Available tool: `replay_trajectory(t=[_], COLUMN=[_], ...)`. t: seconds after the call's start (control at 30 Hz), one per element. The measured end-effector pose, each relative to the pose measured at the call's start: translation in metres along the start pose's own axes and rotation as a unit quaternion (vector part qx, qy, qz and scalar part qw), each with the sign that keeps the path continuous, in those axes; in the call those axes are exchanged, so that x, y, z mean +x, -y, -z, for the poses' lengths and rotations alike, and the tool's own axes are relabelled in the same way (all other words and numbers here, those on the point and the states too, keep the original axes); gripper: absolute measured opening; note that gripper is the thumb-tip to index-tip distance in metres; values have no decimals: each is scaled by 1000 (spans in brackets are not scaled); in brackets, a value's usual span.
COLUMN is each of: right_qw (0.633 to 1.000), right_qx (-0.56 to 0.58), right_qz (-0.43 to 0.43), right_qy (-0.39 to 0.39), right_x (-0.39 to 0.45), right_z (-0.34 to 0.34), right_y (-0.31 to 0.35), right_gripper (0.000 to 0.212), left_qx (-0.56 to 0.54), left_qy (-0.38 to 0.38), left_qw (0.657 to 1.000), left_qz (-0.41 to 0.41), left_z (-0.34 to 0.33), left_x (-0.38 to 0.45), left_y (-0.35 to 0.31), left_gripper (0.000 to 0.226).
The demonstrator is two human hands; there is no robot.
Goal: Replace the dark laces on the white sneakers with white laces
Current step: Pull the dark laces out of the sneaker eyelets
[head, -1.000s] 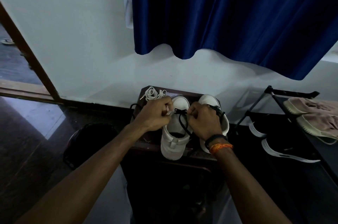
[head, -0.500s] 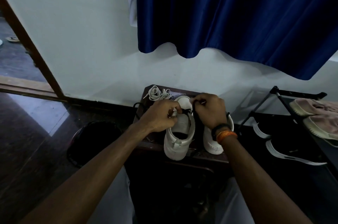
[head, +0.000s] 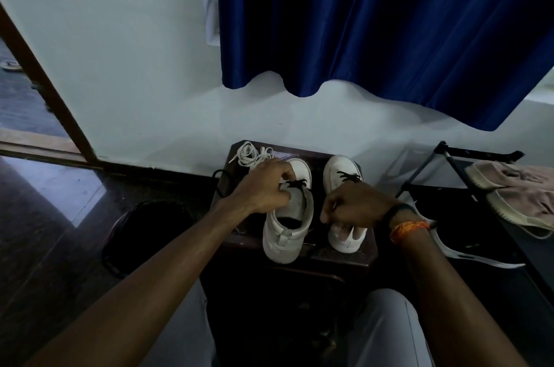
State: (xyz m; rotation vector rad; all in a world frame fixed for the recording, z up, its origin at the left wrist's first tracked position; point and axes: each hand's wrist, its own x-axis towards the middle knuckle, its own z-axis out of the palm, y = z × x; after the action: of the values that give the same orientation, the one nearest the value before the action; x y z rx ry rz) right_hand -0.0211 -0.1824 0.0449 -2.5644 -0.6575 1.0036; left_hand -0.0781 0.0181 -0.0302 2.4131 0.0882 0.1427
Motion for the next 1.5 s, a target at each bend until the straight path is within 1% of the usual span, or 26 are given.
replay_trajectory(t=[0.03, 0.07, 0.13, 0.17, 0.2, 0.27, 0.3, 0.4, 0.47, 0.53, 0.6, 0.67, 0.77, 0.83, 0.9, 1.0, 1.1, 1.2, 1.27, 1.3, 1.33, 1.4, 1.43, 1.47, 1.5], right_qw=[1000, 1000, 999, 998, 996, 982, 975, 970, 961, 949, 945, 946, 949, 950, 950, 946, 945, 942, 939, 938, 937, 935, 935, 936, 936], right_qx=[6, 16, 40, 58, 76, 78, 73, 50, -25, -60, -50, -24, 5, 6, -18, -56, -66, -49, -20, -8, 0, 10, 12, 8, -6], right_qz=[-3, -2, 1, 7, 18, 49, 59, 52, 44, 49, 50, 34, 17, 22, 40, 62, 63, 52, 38, 29, 22, 14, 14, 19, 26], right_qy=[23, 25, 5, -16, -53, -163, -203, -233, -272, -307, -318, -321, -316, -311, -309, -313, -314, -327, -340, -346, -350, -354, -354, -352, -351], right_x=[-1, -3, -3, -3, -3, 2, 6, 21, 32, 36, 36, 35, 36, 36, 37, 37, 37, 36, 36, 35, 35, 34, 34, 33, 33], right_z=[0, 1, 6, 9, 11, 9, 5, -19, -35, -43, -44, -44, -43, -42, -43, -43, -44, -44, -44, -44, -44, -44, -43, -42, -42], right_y=[1, 3, 3, 3, 3, 3, 4, 10, 10, 11, 9, 5, 1, 1, 3, 5, 7, 7, 8, 8, 8, 6, 5, 5, 6], right_gripper=[25, 25, 23, 20, 15, 7, 11, 23, 31, 27, 21, 17, 16, 15, 16, 17, 17, 20, 18, 16, 16, 16, 16, 16, 17], left_qx=[3, 7, 14, 17, 22, 44, 63, 134, 162, 182, 190, 163, 122, 110, 130, 183, 195, 150, 83, 38, -13, -107, -139, -170, -202], left_qy=[-5, -8, -9, -9, -9, -13, -17, -26, -28, -32, -45, -54, -61, -67, -68, -77, -83, -122, -161, -188, -217, -256, -256, -242, -217], left_qw=[1000, 1000, 1000, 1000, 1000, 999, 998, 990, 986, 982, 980, 985, 991, 992, 989, 980, 976, 980, 983, 981, 976, 953, 946, 944, 946], left_qz=[2, 5, 10, 10, 9, 7, 3, -21, -31, -33, -36, -25, -4, 5, 9, -20, -47, -56, -33, -12, 26, 118, 145, 149, 132], left_z=[0, 0, 0, 1, 1, 0, -1, -3, -5, -6, -7, -8, -7, -6, -7, -9, -14, -18, -21, -22, -24, -23, -22, -20, -18], left_x=[0, 0, 0, -1, -1, 0, 1, 6, 10, 12, 13, 14, 15, 14, 13, 16, 18, 15, 12, 11, 12, 14, 15, 16, 17], left_y=[1, 1, 2, 2, 1, 0, -2, -9, -12, -14, -15, -13, -9, -7, -9, -11, -5, 1, 3, 4, 6, 7, 8, 6, 4], left_gripper=[35, 35, 33, 32, 31, 27, 26, 25, 24, 27, 31, 34, 33, 31, 25, 11, 9, 7, 7, 10, 13, 13, 11, 8, 8])
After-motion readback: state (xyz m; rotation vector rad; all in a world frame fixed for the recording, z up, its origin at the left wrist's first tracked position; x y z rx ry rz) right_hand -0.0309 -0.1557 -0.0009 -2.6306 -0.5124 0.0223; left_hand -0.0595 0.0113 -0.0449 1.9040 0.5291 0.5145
